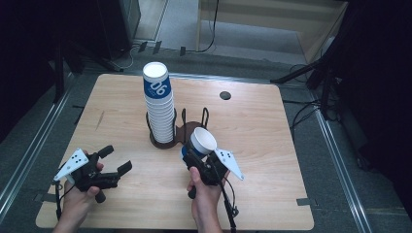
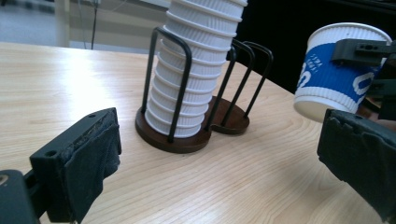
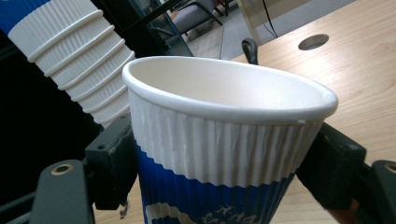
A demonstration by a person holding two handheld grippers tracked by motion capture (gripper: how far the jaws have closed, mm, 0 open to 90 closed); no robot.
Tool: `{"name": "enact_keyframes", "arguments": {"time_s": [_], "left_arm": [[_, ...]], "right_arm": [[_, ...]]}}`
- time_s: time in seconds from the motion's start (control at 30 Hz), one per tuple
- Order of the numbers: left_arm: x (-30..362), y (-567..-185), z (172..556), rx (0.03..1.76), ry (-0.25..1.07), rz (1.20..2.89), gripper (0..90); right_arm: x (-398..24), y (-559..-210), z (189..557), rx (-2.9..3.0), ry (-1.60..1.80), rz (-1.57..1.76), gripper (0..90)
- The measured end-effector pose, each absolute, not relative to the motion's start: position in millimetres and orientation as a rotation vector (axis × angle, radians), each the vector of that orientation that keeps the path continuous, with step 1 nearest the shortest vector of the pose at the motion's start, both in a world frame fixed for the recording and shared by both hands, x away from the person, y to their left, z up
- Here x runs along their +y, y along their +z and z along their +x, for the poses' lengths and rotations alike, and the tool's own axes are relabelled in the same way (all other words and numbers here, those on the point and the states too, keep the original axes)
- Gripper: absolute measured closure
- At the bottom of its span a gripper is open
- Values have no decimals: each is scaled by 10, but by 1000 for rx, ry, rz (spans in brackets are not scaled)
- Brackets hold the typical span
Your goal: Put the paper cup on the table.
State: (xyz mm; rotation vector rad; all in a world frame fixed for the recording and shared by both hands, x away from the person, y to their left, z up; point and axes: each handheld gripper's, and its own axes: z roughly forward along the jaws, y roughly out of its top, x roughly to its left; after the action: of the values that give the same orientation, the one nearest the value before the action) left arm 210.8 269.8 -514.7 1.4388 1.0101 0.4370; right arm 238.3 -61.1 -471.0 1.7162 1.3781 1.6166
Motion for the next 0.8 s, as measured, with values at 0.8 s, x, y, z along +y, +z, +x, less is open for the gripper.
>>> {"name": "enact_keyframes", "arguments": {"time_s": [0.8], "left_arm": [[3046, -5339, 2114, 1141, 569, 1405, 3]], "right_arm": [[-960, -4691, 2615, 1327, 1413, 1465, 221]]}}
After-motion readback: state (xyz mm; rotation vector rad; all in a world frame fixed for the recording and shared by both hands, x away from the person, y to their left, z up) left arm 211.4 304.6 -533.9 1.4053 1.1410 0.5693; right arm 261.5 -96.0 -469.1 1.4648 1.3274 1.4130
